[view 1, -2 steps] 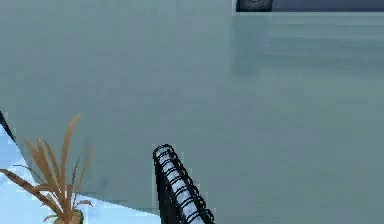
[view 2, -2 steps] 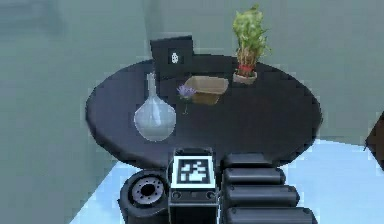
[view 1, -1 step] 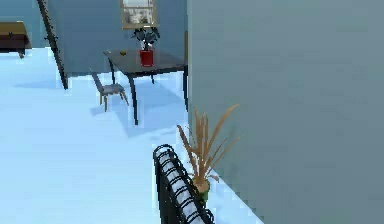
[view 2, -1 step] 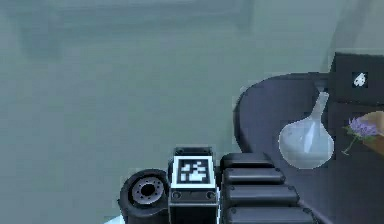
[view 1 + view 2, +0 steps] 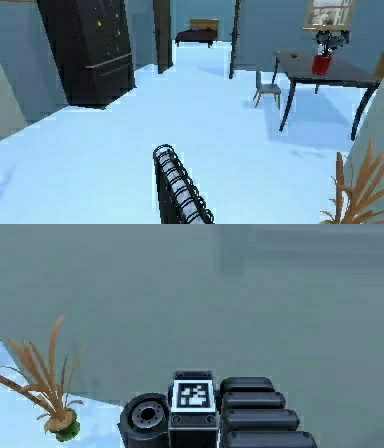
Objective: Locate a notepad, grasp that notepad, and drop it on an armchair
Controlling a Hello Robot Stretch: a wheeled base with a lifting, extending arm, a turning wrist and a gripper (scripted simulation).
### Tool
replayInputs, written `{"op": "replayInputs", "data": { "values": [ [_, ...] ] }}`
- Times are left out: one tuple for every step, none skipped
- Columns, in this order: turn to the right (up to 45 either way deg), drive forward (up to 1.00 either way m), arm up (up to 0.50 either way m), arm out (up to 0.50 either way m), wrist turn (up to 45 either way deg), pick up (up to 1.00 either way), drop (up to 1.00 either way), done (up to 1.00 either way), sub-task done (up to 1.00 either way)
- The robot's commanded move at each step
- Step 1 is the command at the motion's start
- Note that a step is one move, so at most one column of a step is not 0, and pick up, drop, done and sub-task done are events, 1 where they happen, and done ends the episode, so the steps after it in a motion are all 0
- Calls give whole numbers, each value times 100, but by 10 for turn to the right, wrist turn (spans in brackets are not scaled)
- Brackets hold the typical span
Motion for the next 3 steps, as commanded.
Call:
{"op": "replayInputs", "data": {
  "values": [
    [0, 100, 0, 0, 0, 0, 0, 0, 0],
    [0, 100, 0, 0, 0, 0, 0, 0, 0],
    [-30, 0, 0, 0, 0, 0, 0, 0, 0]
  ]
}}
